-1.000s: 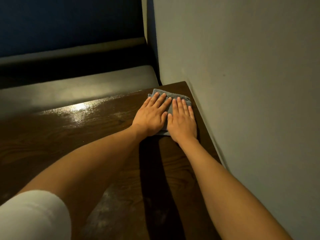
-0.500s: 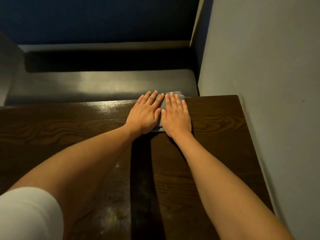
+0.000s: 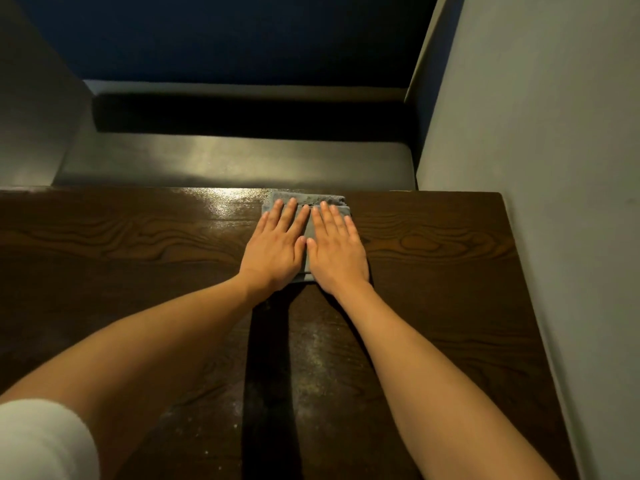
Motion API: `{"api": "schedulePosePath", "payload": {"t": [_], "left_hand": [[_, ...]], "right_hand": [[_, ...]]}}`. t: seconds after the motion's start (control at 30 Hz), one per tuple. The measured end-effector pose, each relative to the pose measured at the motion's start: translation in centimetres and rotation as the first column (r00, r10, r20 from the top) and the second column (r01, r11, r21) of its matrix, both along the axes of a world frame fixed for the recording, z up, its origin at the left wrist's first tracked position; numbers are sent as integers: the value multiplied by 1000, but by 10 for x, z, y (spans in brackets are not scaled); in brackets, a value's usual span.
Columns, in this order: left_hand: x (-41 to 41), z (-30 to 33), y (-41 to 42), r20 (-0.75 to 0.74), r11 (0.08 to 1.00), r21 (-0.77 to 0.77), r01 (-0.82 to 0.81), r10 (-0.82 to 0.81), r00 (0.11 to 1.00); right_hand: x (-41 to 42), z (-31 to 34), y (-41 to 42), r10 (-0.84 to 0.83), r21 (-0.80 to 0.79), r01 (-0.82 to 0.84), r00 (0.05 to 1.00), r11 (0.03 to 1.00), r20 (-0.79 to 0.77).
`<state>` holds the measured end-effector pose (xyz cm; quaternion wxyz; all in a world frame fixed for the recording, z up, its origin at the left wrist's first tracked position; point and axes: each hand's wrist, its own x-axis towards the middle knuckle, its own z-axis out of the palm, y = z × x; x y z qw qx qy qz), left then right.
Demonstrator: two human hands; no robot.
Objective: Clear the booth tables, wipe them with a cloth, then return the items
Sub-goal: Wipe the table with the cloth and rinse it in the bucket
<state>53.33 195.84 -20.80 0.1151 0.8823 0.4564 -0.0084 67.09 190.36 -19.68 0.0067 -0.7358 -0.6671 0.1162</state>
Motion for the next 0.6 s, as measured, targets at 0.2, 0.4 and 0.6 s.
{"api": "schedulePosePath", "payload": {"t": [0.2, 0.4, 0.6], "left_hand": [[38, 3, -24, 11, 997, -7, 79, -79, 997], [122, 3, -39, 39, 981, -7, 194, -194, 980], [198, 5, -47, 37, 964, -36, 264, -262, 964]], "right_hand": [[38, 4, -35, -38, 6, 38, 999, 999, 11], [111, 2, -65, -167, -3, 168, 984, 986, 66], [176, -2, -82, -276, 9, 276, 958, 961, 82]]}}
